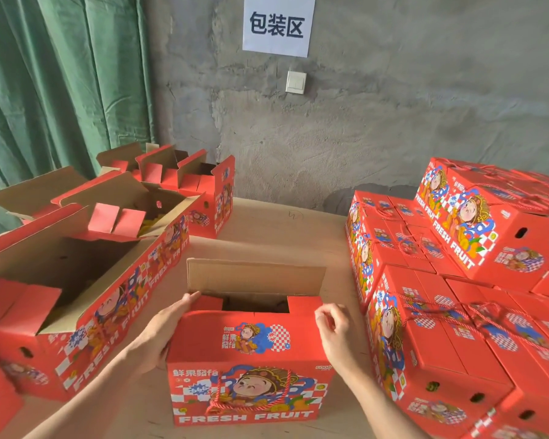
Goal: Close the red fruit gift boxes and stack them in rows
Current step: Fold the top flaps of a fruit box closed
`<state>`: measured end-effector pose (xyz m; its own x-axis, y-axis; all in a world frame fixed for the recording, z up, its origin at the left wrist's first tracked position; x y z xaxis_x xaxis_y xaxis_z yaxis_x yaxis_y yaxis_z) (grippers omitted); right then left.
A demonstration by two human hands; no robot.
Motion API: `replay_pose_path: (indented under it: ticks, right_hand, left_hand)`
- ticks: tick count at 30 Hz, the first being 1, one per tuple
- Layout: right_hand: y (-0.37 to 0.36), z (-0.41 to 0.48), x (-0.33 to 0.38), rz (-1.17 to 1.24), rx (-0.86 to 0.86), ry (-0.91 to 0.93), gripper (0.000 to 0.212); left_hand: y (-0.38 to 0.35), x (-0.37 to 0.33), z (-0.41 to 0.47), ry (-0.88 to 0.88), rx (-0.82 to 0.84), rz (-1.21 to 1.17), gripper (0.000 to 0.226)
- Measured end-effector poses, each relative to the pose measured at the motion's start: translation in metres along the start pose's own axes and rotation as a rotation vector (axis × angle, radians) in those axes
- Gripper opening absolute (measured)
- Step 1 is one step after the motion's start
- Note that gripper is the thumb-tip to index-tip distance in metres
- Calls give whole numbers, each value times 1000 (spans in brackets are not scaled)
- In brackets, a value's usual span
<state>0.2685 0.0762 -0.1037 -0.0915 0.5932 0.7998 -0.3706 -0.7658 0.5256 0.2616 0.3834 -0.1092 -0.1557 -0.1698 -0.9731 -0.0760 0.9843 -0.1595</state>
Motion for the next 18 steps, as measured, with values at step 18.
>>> replay_pose_path:
  ticks: [18]
  right_hand:
    - [-2,1,-7,102,62,-114,13]
  left_hand:
    - [-3,5,-10,-509,-414,818,22]
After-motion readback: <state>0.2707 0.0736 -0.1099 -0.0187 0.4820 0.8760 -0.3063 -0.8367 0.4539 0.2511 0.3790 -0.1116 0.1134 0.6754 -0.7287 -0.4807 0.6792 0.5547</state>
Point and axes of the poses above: each hand's wrist, its own z-axis towards the middle knuckle, its own y-axis out of the back of the hand, x = y × z, the point moved 3 cm from there along z, towards the middle knuckle, and after that the axes turned 8 degrees about -y, right-handed, at the moved point
